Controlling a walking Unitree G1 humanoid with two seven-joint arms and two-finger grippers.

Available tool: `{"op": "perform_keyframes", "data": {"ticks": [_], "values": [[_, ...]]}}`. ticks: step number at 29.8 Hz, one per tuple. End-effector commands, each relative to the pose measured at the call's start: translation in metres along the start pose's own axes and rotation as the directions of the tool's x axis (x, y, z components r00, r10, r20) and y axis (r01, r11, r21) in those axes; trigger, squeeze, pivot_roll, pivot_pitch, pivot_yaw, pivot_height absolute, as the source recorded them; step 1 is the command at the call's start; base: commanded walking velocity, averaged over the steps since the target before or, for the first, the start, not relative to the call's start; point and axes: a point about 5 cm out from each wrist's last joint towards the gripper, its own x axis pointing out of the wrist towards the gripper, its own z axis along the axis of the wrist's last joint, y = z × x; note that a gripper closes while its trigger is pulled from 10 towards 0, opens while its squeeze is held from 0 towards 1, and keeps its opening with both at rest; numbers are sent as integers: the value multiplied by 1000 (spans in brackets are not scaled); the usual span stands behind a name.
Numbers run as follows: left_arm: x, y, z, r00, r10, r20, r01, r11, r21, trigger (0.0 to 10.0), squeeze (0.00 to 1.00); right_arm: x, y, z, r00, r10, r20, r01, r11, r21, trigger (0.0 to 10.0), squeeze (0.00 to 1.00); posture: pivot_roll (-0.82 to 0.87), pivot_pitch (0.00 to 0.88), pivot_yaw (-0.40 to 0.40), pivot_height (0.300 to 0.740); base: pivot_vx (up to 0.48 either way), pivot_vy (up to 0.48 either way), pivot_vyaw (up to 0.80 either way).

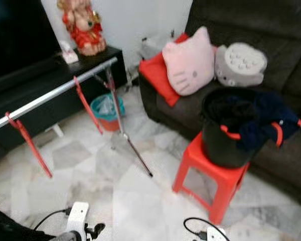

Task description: Hang hanger

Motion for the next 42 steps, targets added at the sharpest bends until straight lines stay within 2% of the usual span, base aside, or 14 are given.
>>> {"op": "perform_keyframes", "data": {"ticks": [1,7,20,28,31,34,38,42], "values": [[-4,11,-9,999,27,-38,-26,999,22,10000,0,1,10,3,1000,26,15,-26,1000,10,10000,0,-14,0,53,740,304,0,0],[-4,12,-11,999,27,-41,-26,999,22,10000,0,1,10,2,1000,25,10,-25,1000,11,10000,0,-13,2,53,740,303,0,0],[-6,17,-14,997,38,-60,-36,999,30,10000,0,1,10,1,1000,27,3,-27,1000,6,10000,0,-14,2,52,740,252,0,-773],[-6,11,-20,996,37,-85,-35,999,32,10000,0,1,10,2,1000,19,15,-19,1000,-2,10000,0,-15,2,52,740,0,0,0],[-6,5,-26,995,31,-98,-28,999,36,10000,0,0,9,5,999,9,42,-8,1000,-17,10000,0,-18,3,52,740,0,0,0],[-6,0,-29,994,28,-105,-24,999,37,10000,0,0,8,9,996,0,86,7,997,-77,10000,0,-26,5,52,740,0,0,0],[-6,-2,-30,994,25,-108,-21,999,39,10000,0,0,7,16,991,-4,135,32,977,-211,10000,0,-33,6,50,740,0,0,0],[-6,0,-28,994,26,-105,-22,999,40,10000,0,0,4,20,982,-47,181,94,960,-263,10000,0,-46,6,46,740,0,0,0]]}}
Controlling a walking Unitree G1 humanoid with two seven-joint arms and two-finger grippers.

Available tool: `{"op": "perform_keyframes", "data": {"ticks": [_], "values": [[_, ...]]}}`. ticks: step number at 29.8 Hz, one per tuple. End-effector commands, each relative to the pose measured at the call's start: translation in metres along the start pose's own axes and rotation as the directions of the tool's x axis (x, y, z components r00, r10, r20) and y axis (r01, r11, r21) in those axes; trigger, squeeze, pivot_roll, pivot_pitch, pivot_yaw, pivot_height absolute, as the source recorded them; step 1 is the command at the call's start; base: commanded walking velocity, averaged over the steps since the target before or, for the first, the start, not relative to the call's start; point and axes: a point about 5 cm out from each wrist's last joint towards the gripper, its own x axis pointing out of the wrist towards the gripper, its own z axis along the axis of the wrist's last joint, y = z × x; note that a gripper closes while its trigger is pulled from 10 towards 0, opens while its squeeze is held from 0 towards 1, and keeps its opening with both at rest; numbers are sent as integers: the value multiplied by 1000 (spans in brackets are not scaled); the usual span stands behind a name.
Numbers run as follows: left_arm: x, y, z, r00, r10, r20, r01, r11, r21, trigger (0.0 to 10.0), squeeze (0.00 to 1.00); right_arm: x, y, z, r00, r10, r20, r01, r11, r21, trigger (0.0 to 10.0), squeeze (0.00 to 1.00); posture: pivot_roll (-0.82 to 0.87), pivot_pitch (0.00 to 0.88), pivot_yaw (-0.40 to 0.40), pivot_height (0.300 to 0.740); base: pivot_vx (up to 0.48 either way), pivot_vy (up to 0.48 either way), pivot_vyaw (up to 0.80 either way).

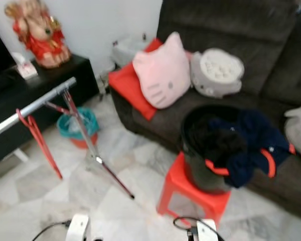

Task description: Hang hanger

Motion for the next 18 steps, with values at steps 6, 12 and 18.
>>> {"op": "perform_keyframes", "data": {"ticks": [6,12,18], "values": [[0,5,1,1000,10,-1,-10,1000,18,10000,0,1,-4,9,991,-95,91,118,951,-284,10000,0,-63,6,39,740,0,0,0],[0,5,1,1000,8,-1,-8,1000,22,10000,0,-7,-39,32,921,-122,371,267,889,-372,10000,0,-72,4,38,740,0,0,0],[0,5,2,1000,6,0,-6,1000,25,10000,0,-14,-43,57,835,-147,530,400,823,-403,10000,0,-75,2,35,740,0,0,0]]}}
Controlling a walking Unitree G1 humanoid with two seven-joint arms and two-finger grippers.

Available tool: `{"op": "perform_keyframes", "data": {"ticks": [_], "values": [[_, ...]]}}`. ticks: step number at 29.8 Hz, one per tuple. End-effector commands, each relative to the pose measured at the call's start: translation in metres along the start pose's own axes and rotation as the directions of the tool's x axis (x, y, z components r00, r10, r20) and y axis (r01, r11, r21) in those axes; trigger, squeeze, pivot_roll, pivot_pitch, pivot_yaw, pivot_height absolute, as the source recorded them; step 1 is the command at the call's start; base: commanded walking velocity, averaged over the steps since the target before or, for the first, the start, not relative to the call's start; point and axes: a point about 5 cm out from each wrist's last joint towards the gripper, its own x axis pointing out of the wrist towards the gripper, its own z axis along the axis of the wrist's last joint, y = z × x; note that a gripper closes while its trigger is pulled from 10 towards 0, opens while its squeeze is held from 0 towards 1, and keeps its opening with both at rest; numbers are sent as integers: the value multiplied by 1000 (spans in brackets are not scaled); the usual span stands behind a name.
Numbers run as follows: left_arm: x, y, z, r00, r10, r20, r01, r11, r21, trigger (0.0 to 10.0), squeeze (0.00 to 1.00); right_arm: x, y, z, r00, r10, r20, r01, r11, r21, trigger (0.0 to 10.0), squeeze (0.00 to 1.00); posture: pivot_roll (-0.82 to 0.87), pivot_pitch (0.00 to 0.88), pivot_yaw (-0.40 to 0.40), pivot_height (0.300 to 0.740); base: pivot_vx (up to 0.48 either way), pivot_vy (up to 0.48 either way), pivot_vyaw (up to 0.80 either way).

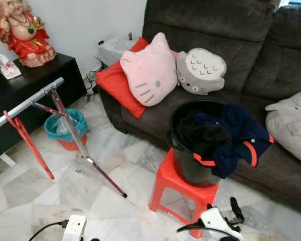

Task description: Hang hanger

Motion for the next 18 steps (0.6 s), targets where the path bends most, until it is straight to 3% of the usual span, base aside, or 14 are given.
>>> {"op": "perform_keyframes", "data": {"ticks": [1,4,7,8,16,18], "values": [[0,1,-1,1000,1,-5,-1,1000,19,10000,0,2,-5,6,999,-34,23,33,999,10,10000,0,-75,2,35,740,0,0,0],[0,2,-1,1000,2,-5,-2,1000,19,10000,0,7,-10,20,995,-53,84,50,998,32,10000,0,-70,0,33,740,0,0,0],[0,2,-1,1000,4,-5,-4,1000,19,10000,0,11,-13,31,988,-47,148,46,999,11,10000,0,-70,0,33,740,0,0,0],[0,3,-1,1000,6,-4,-6,1000,20,10000,0,15,-17,43,977,-41,211,49,998,-31,10000,0,-70,0,34,740,0,0,0],[-1,2,-1,1000,2,-8,-1,1000,28,10000,0,25,-29,63,956,-41,289,56,997,-44,10000,0,-75,0,34,740,0,0,0],[-1,2,-1,1000,-2,-8,2,1000,31,10000,0,27,-29,68,948,-6,319,35,996,-87,10000,0,-76,0,35,740,0,0,0]]}}
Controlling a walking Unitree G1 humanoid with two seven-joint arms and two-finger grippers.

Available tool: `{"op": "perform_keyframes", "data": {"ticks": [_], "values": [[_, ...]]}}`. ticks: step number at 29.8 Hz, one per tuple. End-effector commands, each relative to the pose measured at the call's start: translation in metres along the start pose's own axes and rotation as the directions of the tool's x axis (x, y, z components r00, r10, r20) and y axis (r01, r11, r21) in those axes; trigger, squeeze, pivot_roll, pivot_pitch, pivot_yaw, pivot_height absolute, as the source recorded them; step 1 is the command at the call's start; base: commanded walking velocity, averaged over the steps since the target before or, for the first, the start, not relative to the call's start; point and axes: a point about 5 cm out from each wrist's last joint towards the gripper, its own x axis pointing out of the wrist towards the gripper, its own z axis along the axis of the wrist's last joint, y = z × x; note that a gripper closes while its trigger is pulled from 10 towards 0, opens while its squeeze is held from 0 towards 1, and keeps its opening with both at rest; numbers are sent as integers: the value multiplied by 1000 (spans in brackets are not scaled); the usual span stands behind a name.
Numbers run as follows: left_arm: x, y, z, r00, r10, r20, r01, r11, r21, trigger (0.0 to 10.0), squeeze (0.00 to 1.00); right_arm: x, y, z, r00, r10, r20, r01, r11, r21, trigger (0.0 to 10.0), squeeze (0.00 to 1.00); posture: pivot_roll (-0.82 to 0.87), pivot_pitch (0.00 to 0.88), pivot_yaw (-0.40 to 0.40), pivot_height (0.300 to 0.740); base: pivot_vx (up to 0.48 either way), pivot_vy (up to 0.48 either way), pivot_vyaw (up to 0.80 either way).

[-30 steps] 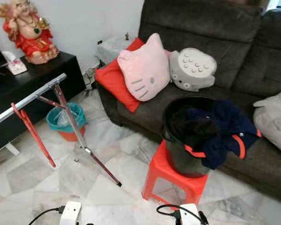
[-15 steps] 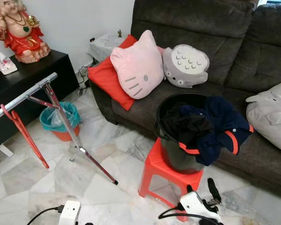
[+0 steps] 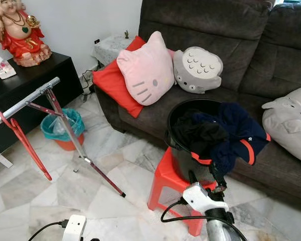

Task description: Hang hanger

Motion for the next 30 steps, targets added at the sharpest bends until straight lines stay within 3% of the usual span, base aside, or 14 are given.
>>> {"op": "perform_keyframes", "data": {"ticks": [1,18,19,20,21,30], "values": [[0,1,-1,1000,-3,-7,4,1000,28,10000,0,2,0,6,999,39,31,-38,999,-38,10000,0,-76,0,35,740,0,0,0],[-1,1,-2,1000,-6,-11,6,999,35,10000,0,34,-27,10,1000,-2,11,3,994,-110,10000,0,-79,0,33,740,0,0,0],[-1,2,-2,1000,-6,-11,6,999,35,10000,0,35,-27,10,1000,3,11,-1,994,-111,9647,0,-79,0,34,740,0,0,0],[-1,2,-2,1000,-6,-11,6,999,35,10000,0,36,-27,11,1000,4,13,-3,994,-112,3686,0,-79,0,34,740,0,0,0],[-1,2,-2,1000,-6,-11,7,999,36,10000,0,37,-27,12,1000,3,14,-1,994,-108,0,0,-76,0,33,740,0,0,0],[-1,2,-2,1000,-4,-10,4,999,39,10000,0,39,-26,16,1000,5,19,-3,995,-101,0,0,-75,0,34,740,0,0,0]]}}
